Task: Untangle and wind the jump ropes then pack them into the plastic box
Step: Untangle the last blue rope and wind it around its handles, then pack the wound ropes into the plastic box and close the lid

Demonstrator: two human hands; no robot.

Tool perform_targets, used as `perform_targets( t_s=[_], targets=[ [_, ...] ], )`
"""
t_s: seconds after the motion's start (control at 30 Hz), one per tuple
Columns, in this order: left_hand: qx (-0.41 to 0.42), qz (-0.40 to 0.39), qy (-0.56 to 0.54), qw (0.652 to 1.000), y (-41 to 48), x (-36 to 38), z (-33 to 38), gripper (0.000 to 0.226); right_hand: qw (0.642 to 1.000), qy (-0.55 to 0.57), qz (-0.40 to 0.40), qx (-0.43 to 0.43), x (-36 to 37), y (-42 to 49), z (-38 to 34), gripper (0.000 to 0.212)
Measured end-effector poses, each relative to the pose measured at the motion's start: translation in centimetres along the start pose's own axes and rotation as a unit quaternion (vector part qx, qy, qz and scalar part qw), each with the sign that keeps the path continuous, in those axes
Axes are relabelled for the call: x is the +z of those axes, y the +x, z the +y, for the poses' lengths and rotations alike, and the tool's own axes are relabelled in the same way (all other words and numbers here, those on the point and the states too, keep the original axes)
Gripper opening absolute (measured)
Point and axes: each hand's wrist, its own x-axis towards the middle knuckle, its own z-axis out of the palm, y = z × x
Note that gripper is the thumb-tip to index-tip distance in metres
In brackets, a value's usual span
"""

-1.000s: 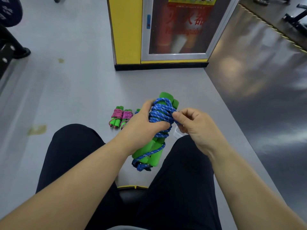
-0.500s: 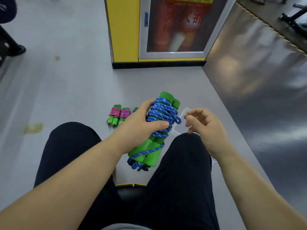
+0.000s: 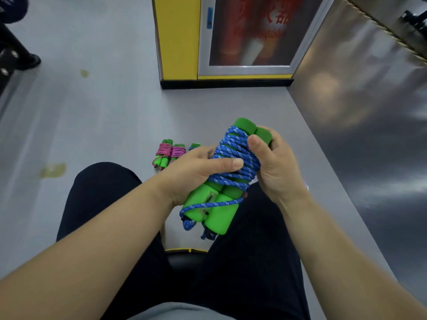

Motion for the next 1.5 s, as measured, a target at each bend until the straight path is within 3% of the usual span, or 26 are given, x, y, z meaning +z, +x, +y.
perform_targets(
  t_s=[0.1, 0.23, 0.5, 0.63, 0.7, 0.73, 0.8, 0.9, 0.97, 1.07, 1.13, 1.27, 1.33, 1.5],
  targets=[
    [-0.007, -0.014, -0.016, 1.000, 0.6, -0.4, -0.3, 0.030, 1.000, 0.011, -0.015, 0.021, -0.3, 0.4, 0.1, 0.083],
    [-0.050, 0.024, 0.006, 0.998, 1.9, -1.2, -1.0, 0.040, 0.978, 0.133, -0.077, 0.140, 0.4, 0.7, 0.4, 0.089],
    [-0.188, 0.029, 0.099, 0.977, 2.9, -4.4, -4.6, 0.049, 0.949, 0.242, 0.053, 0.195, 0.3, 4.2, 4.0, 0.038],
    [-0.220, 0.069, 0.079, 0.970, 5.6, -5.8, -6.3, 0.034, 0.938, 0.249, 0.108, 0.218, -0.9, 6.5, 7.7, 0.039],
    [-0.249, 0.074, 0.067, 0.963, 7.3, -6.7, -7.6, 0.029, 0.933, 0.233, 0.129, 0.241, -1.9, 7.8, 9.8, 0.023],
    [-0.263, 0.082, 0.067, 0.959, 8.3, -7.2, -8.5, 0.029, 0.932, 0.207, 0.138, 0.263, -2.5, 8.6, 10.9, 0.018],
    [-0.287, 0.125, 0.075, 0.947, 10.8, -8.4, -10.4, 0.029, 0.923, 0.102, 0.134, 0.346, -3.8, 10.5, 13.5, 0.029],
    [-0.324, 0.201, 0.067, 0.922, 15.6, -11.3, -13.3, 0.022, 0.877, -0.094, 0.039, 0.469, -5.7, 13.9, 17.2, 0.051],
    [-0.359, 0.237, 0.081, 0.899, 18.7, -13.3, -15.2, 0.014, 0.842, -0.293, -0.060, 0.449, -7.5, 15.9, 19.4, 0.044],
    [-0.384, 0.267, 0.111, 0.877, 23.4, -16.7, -18.4, 0.022, 0.741, -0.544, -0.137, 0.369, -11.3, 18.5, 24.1, 0.053],
    [-0.380, 0.282, 0.119, 0.873, 26.8, -18.4, -20.8, 0.030, 0.702, -0.601, -0.100, 0.369, -14.6, 19.5, 27.8, 0.065],
    [-0.356, 0.299, 0.115, 0.878, 33.2, -20.7, -25.2, 0.031, 0.672, -0.639, -0.011, 0.375, -19.3, 20.3, 33.8, 0.068],
    [-0.348, 0.307, 0.105, 0.879, 36.0, -21.3, -26.8, 0.027, 0.662, -0.651, -0.002, 0.370, -20.6, 20.6, 36.0, 0.063],
    [-0.343, 0.333, 0.095, 0.873, 39.8, -22.9, -29.5, 0.043, 0.669, -0.645, 0.014, 0.370, -22.0, 21.4, 39.2, 0.045]
  ],
)
